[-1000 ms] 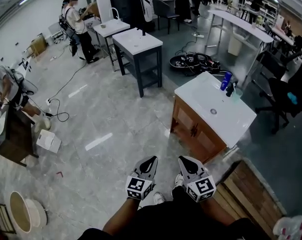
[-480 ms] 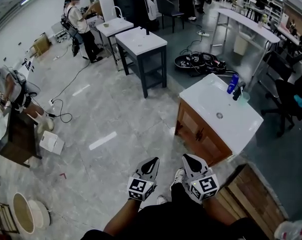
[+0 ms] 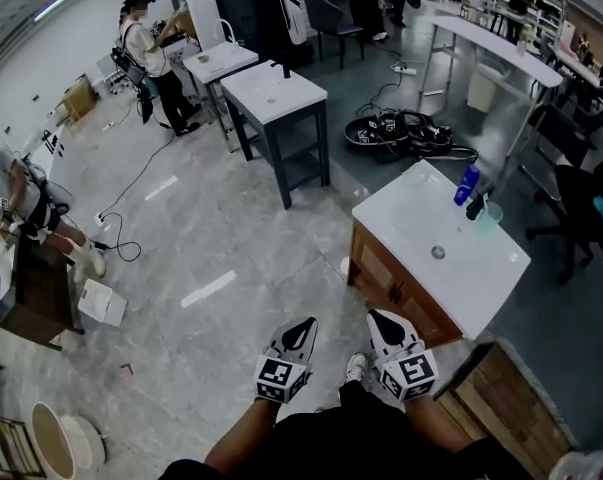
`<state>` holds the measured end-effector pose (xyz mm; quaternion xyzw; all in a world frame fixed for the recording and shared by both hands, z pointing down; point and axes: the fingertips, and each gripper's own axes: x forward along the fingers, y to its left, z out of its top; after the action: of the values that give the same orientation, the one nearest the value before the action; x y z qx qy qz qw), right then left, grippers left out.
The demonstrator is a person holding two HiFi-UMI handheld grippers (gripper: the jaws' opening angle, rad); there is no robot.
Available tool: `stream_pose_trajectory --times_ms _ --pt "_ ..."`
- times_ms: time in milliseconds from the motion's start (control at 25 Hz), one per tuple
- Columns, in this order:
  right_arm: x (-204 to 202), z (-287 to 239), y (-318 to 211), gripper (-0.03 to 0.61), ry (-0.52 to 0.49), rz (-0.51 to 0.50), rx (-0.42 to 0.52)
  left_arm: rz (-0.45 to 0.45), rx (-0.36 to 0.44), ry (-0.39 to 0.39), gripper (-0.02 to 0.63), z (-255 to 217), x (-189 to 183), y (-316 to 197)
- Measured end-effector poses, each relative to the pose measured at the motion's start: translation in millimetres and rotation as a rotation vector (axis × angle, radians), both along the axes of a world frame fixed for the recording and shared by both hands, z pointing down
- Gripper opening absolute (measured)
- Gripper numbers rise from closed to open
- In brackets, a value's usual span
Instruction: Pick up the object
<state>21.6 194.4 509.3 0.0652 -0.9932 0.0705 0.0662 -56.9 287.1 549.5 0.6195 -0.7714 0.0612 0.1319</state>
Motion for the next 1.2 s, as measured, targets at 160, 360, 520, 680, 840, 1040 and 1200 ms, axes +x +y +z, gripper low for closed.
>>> stream_pose_trajectory --times_ms 160,360,520,680,840,1040,1200 --pt "-12 -2 -37 0.018 -0.035 0.017 0.022 0.021 -0.016 -0.015 0.021 0 -15 -35" --pt "-25 -4 -76 0.018 -0.049 0.022 0.014 0.040 -0.041 -0.028 0.021 -4 -30 -73" --pt "-32 -8 -106 0.018 -0.048 0.045 -0.002 0.052 -0.047 -0.026 0.021 -2 -42 -103" --pt "-35 1 -137 0.018 -0.028 0.067 0.001 0.064 -0.047 -0.021 0.021 -1 -52 -133" --pt "-39 10 -160 0.018 -0.014 0.080 -0.012 0.060 -0.054 -0.015 0.021 2 -62 -153" --pt "-45 8 -178 0.018 -0.026 0.093 -0.011 0.062 -0.059 -0.021 0.021 4 -70 -165" --pt "-45 4 -186 0.018 -0.030 0.096 -0.011 0.054 -0.034 -0.002 0.021 -1 -73 -177"
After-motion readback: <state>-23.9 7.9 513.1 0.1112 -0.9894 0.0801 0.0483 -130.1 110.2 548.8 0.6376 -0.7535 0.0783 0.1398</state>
